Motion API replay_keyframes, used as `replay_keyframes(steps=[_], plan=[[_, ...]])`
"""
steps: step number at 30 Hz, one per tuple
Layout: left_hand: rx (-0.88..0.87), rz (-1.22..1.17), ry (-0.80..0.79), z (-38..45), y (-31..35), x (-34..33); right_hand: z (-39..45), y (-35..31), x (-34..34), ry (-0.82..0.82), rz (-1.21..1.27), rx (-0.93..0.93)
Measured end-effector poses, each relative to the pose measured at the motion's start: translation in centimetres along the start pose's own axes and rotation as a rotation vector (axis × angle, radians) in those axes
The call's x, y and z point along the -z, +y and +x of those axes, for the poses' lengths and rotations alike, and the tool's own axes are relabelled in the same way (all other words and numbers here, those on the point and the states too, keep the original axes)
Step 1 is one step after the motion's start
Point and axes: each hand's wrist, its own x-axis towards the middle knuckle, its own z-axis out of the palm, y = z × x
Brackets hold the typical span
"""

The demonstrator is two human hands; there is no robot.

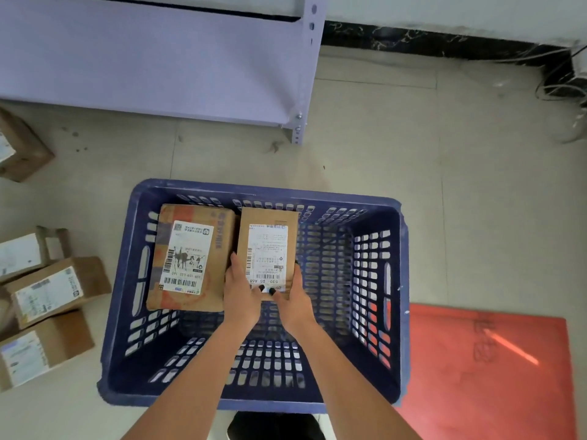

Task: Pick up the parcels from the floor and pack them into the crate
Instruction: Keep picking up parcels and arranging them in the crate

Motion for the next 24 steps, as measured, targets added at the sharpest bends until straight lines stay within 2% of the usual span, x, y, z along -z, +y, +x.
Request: replay_keyframes(steps=[11,15,21,24], plan=[[-0.004,0.003,0.092,-0.6,-0.1,-0.4,0.6,0.8,-0.4,0.019,0.035,-0.074],[-0.072,-0.051,0.142,-2.1,0.5,0.3,0.1,-0.1,-0.9,0.060,0.054,-0.084],[-0.134,-0.120,0.053,-5.2,0.8,3.0,-3.6,-1.7,-0.4,0.105,0.022,-0.117],[-0.103,-0.106,0.018,-7.7,1.0,5.4,-7.2,-2.7,0.2,0.113,0.039,-0.121]])
